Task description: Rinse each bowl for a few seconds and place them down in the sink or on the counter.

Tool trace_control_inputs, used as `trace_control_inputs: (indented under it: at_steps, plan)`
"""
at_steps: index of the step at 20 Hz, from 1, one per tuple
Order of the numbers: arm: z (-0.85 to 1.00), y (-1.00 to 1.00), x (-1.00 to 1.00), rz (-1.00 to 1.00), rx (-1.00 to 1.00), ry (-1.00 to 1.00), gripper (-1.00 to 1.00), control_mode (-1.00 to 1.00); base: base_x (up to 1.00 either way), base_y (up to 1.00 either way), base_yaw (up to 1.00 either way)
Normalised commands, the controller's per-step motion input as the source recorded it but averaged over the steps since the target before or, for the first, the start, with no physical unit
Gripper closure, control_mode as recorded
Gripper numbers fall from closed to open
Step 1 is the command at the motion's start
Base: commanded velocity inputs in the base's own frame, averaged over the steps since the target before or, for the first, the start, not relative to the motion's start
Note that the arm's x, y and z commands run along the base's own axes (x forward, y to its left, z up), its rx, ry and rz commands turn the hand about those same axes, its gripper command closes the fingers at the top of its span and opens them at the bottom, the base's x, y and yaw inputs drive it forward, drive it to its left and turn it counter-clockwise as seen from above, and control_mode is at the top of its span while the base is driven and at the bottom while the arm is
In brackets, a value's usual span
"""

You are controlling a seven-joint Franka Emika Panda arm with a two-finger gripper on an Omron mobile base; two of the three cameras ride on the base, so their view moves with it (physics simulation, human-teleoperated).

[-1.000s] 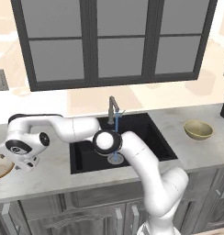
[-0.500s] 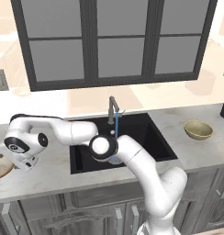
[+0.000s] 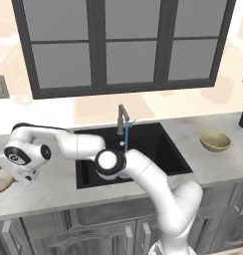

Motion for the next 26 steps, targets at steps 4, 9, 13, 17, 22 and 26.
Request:
trace_control_inputs:
  at_steps: [4,9,13,17,22,26]
  plan:
    - [-0.18,0.31,0.13,0.0,0.0,0.0,-1.0,-1.0,0.0,0.0,0.0]
    - [-0.22,0.21,0.11,0.0,0.0,0.0,-1.0,-1.0,0.0,0.0,0.0]
    - [-0.27,0.28,0.14,0.0,-0.01,0.02,1.0,-1.0,0.0,0.0,0.0]
    - [-0.21,0.18,0.1,0.0,-0.01,0.01,1.0,-1.0,0.0,0.0,0.0]
    - [-0.15,0.02,0.07,0.01,0.0,0.01,1.0,-1.0,0.0,0.0,0.0]
    - [-0.11,0.0,0.09,0.01,0.0,0.05,1.0,-1.0,0.0,0.0,0.0]
